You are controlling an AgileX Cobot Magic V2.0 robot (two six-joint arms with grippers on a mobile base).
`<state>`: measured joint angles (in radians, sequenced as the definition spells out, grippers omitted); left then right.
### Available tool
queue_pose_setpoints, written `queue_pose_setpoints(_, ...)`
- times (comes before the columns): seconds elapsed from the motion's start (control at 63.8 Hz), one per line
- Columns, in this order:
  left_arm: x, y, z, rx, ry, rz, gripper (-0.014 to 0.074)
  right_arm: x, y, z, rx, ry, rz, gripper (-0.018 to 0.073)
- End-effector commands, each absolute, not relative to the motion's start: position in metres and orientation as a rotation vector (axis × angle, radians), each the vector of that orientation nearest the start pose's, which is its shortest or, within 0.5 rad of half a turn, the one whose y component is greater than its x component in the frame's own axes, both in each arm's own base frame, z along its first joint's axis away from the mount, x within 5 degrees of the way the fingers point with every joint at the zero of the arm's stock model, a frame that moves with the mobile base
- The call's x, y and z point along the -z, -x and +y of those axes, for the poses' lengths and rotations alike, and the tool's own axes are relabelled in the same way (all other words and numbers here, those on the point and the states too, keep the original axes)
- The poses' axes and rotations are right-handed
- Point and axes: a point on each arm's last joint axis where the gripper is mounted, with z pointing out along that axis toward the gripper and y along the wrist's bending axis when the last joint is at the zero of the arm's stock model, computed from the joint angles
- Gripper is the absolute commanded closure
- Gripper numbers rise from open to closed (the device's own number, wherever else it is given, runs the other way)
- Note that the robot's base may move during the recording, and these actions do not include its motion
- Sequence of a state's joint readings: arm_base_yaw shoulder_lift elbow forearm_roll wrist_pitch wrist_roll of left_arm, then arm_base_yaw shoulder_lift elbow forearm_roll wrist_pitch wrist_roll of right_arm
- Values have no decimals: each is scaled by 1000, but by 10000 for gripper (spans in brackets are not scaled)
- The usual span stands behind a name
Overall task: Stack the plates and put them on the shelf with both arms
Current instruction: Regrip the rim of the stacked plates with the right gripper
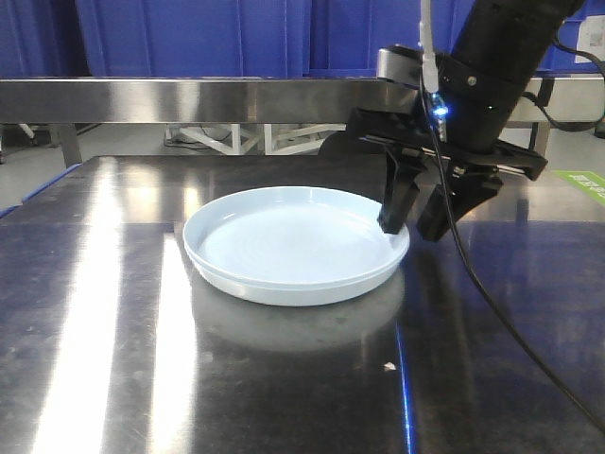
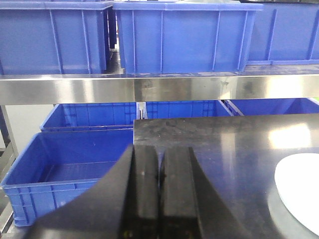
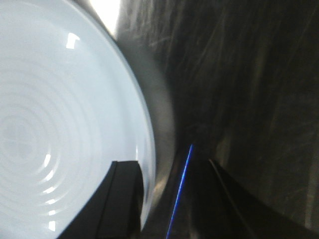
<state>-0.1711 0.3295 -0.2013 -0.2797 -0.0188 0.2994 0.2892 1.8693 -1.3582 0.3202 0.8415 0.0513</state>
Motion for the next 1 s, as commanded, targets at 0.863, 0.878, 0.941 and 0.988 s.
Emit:
queue_pose_setpoints(0.863,-277,-87,-12,103,-118,1488,516,-235,-363,144,-547,-95,2774,209)
queue_pose_setpoints(0.878,-277,-87,-12,103,-118,1488,516,-236,-363,144,-548,-97,2772,210)
queue_pose_setpoints(0.941,-277,-87,-12,103,-118,1488,516,-236,-363,144,-549,-97,2771,210)
queue_pose_setpoints(0.988,-277,-87,-12,103,-118,1488,516,-236,-363,144,-549,-97,2769,212)
